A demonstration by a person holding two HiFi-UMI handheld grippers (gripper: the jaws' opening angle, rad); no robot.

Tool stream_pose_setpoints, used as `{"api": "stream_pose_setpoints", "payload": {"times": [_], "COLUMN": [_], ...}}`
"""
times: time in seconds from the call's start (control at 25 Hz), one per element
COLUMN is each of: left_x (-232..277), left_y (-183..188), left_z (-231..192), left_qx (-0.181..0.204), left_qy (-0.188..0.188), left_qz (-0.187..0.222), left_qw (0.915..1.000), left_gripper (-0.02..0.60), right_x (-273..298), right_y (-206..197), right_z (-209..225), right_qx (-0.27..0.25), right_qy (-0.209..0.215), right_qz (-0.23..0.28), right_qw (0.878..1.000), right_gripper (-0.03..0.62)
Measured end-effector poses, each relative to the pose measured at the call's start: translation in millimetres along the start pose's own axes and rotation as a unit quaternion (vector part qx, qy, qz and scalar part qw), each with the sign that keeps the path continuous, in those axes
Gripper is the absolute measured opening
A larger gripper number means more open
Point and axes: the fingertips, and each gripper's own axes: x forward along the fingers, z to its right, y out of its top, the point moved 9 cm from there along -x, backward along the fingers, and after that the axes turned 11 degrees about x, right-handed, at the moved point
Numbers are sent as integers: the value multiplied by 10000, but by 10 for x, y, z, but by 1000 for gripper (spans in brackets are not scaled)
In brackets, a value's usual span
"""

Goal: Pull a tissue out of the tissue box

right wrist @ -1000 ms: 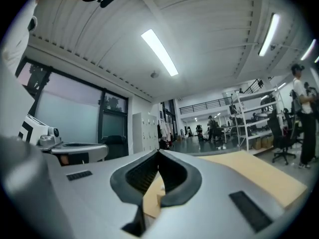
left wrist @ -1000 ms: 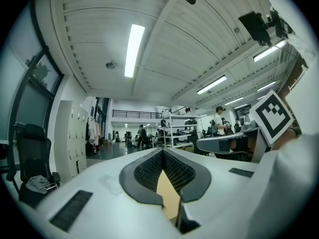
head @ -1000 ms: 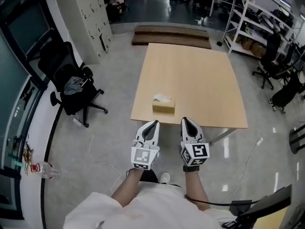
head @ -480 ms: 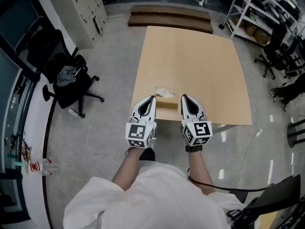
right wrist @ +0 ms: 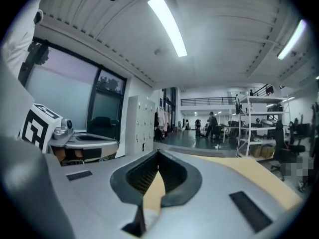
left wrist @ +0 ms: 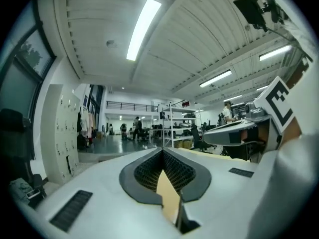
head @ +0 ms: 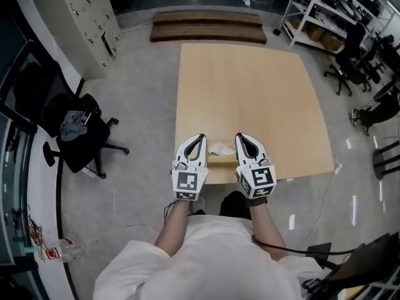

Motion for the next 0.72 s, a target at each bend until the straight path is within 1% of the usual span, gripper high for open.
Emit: {"api": "stream_pose_setpoints", "payload": {"times": [0.08, 0.2, 0.4, 0.48, 0.56, 0.64, 0.72], "left_x": [166, 328, 584, 664, 695, 686, 690], "left_y": [-139, -214, -507, -638, -798, -951, -1074], "left_z": [47, 115, 42, 18, 3, 2, 8], "left_qx": [-147, -186, -535, -618, -659, -749, -817], "left_qy": [-155, -351, -359, -359, -321, -283, -296], "left_qz": [-188, -336, -720, -878, -1048, -1261, -1447], "left_qw": [9996, 9986, 9953, 9936, 9918, 9888, 9857], "left_gripper": [0, 0, 0, 0, 0, 0, 0], "right_x": [72, 195, 611, 728, 789, 793, 794], "right_y": [-135, -296, -425, -549, -777, -1007, -1168], "right_z": [97, 246, 475, 541, 560, 524, 464], "right_qx": [75, 147, 147, 192, 237, 353, 442], "right_qy": [-59, 7, 313, 449, 591, 735, 851], "right_qz": [-256, -658, -1252, -1582, -1926, -2266, -2502], "right_qw": [9996, 9977, 9915, 9862, 9792, 9706, 9634], "right_gripper": [3, 3, 3, 3, 3, 3, 3]}}
